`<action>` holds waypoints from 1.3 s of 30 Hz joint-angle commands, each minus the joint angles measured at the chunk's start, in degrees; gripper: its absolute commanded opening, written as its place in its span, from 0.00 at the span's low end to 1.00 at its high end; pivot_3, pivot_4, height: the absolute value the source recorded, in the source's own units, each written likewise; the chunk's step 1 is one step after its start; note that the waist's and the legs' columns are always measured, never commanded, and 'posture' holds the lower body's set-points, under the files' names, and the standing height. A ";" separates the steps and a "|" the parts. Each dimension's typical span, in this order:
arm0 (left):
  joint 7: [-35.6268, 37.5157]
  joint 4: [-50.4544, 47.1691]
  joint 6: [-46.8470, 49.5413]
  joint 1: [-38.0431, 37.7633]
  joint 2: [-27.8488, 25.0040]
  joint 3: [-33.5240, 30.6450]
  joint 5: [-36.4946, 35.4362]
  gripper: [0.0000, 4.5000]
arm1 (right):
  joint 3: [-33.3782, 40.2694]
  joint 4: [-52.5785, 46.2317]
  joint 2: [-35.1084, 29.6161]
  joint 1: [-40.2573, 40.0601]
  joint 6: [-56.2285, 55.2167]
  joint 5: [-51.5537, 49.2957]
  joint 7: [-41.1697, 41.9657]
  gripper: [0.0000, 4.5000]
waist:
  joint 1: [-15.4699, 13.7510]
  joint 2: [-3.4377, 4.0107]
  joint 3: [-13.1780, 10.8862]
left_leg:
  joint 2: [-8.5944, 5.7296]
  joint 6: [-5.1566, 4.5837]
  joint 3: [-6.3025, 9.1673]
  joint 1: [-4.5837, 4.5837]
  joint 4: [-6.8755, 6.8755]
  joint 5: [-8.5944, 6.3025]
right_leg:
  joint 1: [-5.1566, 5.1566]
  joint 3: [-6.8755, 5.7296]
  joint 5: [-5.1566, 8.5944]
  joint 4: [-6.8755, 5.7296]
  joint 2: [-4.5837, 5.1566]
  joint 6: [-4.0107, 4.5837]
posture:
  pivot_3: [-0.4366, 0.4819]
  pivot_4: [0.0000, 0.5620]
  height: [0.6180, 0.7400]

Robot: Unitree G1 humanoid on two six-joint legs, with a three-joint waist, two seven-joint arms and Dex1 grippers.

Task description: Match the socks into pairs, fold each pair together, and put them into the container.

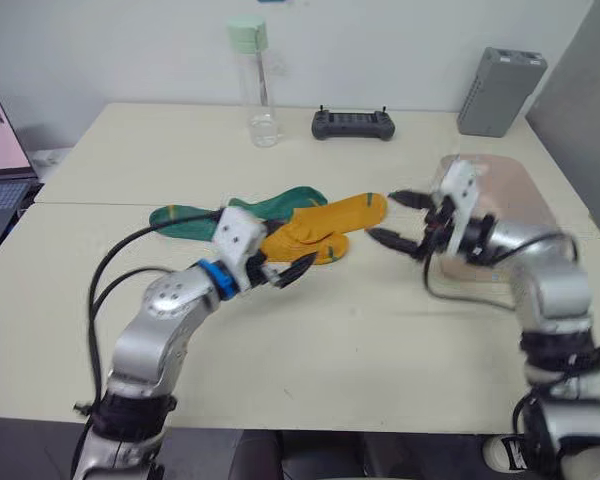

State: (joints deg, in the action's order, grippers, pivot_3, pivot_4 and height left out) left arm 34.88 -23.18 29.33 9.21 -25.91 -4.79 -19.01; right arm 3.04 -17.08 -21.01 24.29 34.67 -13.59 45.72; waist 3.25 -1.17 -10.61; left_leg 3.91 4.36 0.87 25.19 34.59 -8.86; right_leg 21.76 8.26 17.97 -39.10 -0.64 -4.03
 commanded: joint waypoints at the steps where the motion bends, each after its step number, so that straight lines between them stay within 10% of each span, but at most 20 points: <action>1: -2.49 -3.68 -3.12 -6.70 -0.28 -6.36 -0.26 1.00 | -0.11 -5.37 1.37 -8.67 -5.89 3.82 -7.75 0.99 | -0.42 -0.02 0.00 | -0.03 0.00 0.04 0.00 0.08 0.00 | -0.04 -0.02 0.02 0.01 0.02 -0.03 | 0.48 0.27 1.00; 13: -3.91 0.60 -14.64 -25.54 2.35 -14.55 -0.38 1.00 | -2.17 -12.61 3.60 -32.50 -11.04 4.09 -15.83 0.99 | 0.74 -0.54 0.26 | -0.08 0.28 -0.09 -0.40 0.18 -0.18 | 0.05 0.36 0.38 0.10 0.16 0.05 | 0.48 0.27 1.00; 39: -11.66 22.03 -6.85 5.40 5.08 -0.29 6.99 1.00 | -12.88 -7.88 0.54 -6.10 -1.94 0.79 -11.55 0.99 | 0.49 -1.04 0.56 | -0.22 -0.05 0.01 -0.21 -0.57 -0.05 | 0.04 0.03 0.18 0.13 0.19 -0.08 | 0.48 0.27 1.00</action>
State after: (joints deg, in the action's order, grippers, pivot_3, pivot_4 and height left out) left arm 23.55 -0.89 22.59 13.55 -21.06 -5.65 -12.52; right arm -9.35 -22.27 -20.85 17.48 32.60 -12.09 33.86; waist 3.74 -2.21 -10.05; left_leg 3.69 4.31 0.89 24.98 34.01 -8.91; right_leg 21.80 8.28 18.15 -38.97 -0.45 -4.11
